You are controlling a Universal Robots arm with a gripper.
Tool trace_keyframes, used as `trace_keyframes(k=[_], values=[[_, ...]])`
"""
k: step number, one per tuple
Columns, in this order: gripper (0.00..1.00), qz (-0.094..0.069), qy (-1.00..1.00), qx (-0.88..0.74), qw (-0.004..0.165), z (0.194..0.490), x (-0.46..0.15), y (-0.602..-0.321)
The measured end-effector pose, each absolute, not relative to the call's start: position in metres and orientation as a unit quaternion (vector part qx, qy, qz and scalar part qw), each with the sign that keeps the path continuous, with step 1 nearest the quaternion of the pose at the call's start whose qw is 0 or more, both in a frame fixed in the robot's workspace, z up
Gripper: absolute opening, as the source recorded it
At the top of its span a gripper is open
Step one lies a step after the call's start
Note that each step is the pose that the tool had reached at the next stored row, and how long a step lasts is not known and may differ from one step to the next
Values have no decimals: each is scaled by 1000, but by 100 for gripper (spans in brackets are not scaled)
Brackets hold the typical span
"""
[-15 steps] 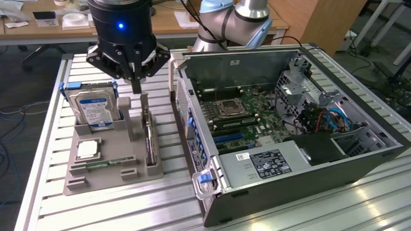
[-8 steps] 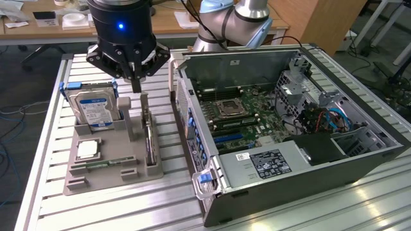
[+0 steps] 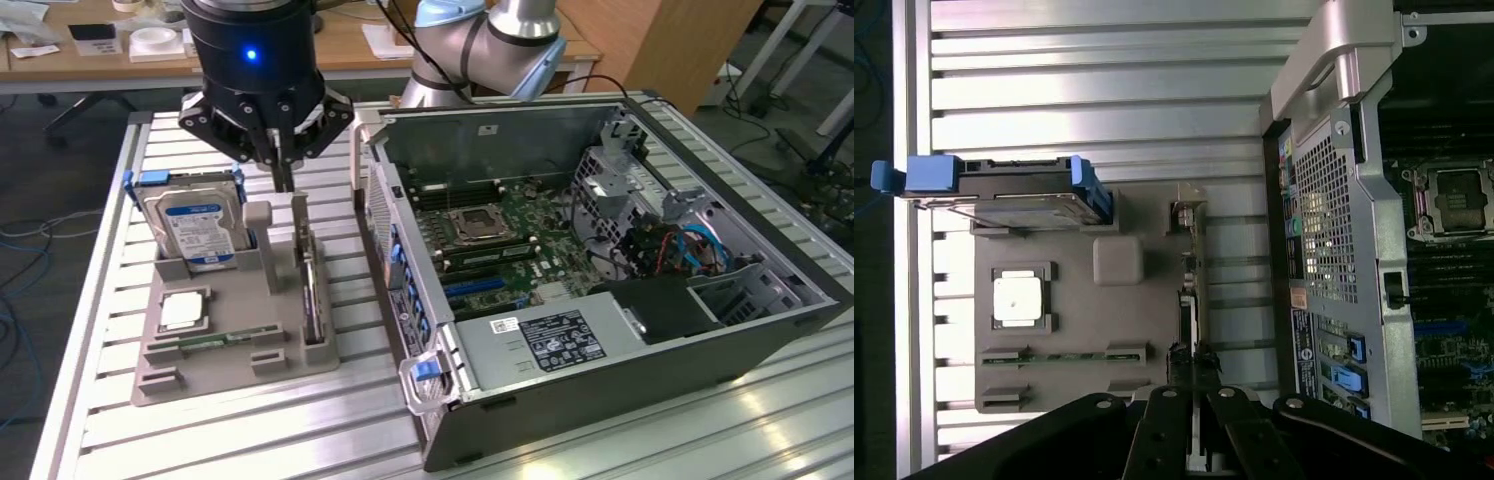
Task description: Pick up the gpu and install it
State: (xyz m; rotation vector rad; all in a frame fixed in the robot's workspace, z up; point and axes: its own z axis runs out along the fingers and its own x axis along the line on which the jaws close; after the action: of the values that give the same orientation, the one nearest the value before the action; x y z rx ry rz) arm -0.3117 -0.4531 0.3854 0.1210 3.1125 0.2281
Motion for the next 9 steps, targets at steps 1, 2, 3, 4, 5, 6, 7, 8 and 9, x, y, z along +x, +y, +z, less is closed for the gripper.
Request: trace_keyframes(k=[1,2,3,4,5,6,7,8,9], values=[[17,73,997,39,9,385,-312,-453],[17,73,997,39,9,385,-312,-453],[24,73,997,39,9,385,-312,-453],[29,73,997,39,9,385,-312,-453],[35,73,997,39,9,385,-312,-453],[35,73,997,39,9,385,-312,-453],[41,73,997,39,9,385,-312,-453],[41,73,997,39,9,385,-312,-453],[47,73,997,39,9,385,-312,-453]])
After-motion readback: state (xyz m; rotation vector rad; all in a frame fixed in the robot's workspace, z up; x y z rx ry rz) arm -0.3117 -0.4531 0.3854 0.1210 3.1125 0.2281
